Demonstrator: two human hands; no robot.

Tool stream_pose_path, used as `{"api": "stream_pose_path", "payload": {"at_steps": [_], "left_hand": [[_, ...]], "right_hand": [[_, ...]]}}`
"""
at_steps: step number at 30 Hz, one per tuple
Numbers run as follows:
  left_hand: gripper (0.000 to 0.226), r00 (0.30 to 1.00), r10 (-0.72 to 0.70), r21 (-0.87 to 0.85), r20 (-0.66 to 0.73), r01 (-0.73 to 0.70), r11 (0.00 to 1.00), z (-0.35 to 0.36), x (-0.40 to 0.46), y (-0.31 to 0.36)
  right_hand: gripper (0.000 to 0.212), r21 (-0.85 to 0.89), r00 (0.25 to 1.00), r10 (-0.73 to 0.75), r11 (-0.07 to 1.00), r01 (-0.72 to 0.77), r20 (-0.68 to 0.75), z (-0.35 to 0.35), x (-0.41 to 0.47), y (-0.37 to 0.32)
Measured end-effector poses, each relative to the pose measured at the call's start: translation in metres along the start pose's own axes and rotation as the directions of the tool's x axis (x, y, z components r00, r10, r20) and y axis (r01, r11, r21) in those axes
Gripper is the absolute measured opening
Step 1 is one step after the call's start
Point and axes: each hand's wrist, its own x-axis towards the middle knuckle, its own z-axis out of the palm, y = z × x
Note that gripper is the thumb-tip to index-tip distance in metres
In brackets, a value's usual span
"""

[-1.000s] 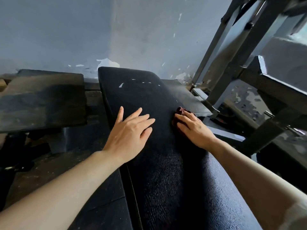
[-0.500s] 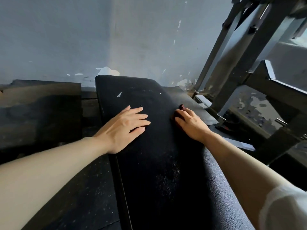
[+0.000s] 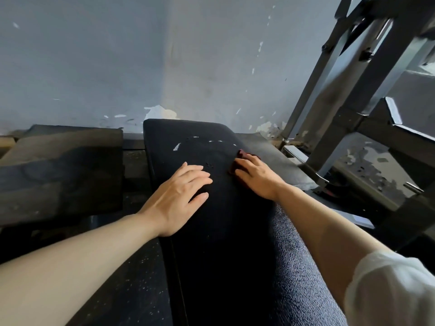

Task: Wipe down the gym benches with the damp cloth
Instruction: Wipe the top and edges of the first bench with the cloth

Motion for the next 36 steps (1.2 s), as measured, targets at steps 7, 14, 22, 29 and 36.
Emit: {"api": "stream_pose_path", "payload": {"at_steps": [7, 14, 22, 29, 36], "left_hand": [[0.035, 0.995, -0.091, -0.01, -0.045, 0.09, 0.996, 0.001, 0.003, 0.001], [0.032, 0.713, -0.587, -0.197, -0.383, 0.558, 0.806, -0.009, -0.042, 0.018], [0.046, 0.731, -0.678, -0.228, -0.079, 0.648, 0.726, -0.001, -0.09, 0.012], [0.046, 0.701, -0.713, -0.338, -0.021, 0.666, 0.665, -0.007, -0.091, 0.043], [0.044, 0.694, -0.717, -0.303, 0.069, 0.699, 0.648, -0.025, -0.108, 0.074]], "right_hand": [[0.05, -0.001, 0.999, 0.034, 0.999, -0.034, 0.008, 0.013, 0.01, -0.068], [0.052, 0.013, 0.978, -0.174, 0.985, 0.173, 0.117, 0.012, -0.011, -0.096], [0.053, -0.01, 0.993, -0.093, 0.996, 0.094, 0.076, 0.023, -0.022, -0.15], [0.051, 0.024, 0.98, -0.134, 0.991, 0.132, 0.15, 0.009, -0.058, -0.115], [0.051, 0.022, 0.983, -0.176, 0.984, 0.175, 0.043, 0.026, -0.115, -0.153]]}}
